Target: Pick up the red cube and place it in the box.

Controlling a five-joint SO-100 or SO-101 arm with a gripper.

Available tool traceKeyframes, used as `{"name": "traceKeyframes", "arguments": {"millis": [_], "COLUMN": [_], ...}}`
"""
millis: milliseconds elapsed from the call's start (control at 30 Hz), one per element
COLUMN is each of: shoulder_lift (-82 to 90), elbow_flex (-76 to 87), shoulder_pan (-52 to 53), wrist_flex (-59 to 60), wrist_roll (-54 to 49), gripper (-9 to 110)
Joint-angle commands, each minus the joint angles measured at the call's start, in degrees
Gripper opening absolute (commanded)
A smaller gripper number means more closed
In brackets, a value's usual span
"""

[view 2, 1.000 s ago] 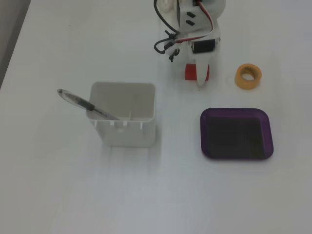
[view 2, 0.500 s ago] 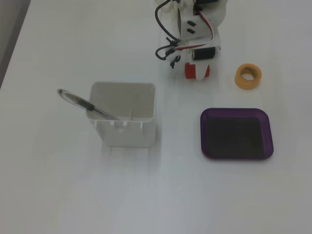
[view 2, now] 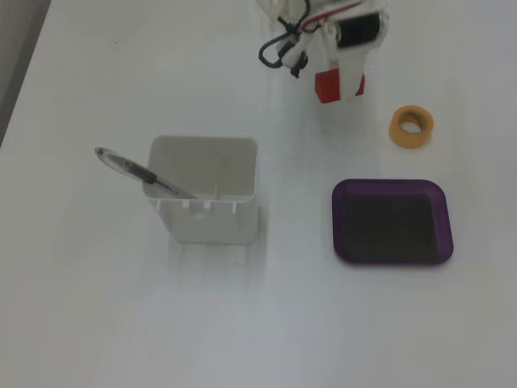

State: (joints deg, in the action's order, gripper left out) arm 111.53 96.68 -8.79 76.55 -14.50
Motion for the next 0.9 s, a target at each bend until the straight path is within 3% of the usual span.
{"name": "traceKeyframes", "arguments": {"millis": [0,167,567,867], "shoulder_lift": [6.1,6.9,5.9,0.2], "elbow_flex": [-5.3,-5.2,-1.1,-0.5], "shoulder_pan": [-2.2,-6.0,-1.5,-1.8], "wrist_flex": [1.1,1.0,-15.1,-17.9], "wrist_roll": [-3.3,-4.1,-4.0,-3.8], "gripper": [-1,-1,-1,-1]}}
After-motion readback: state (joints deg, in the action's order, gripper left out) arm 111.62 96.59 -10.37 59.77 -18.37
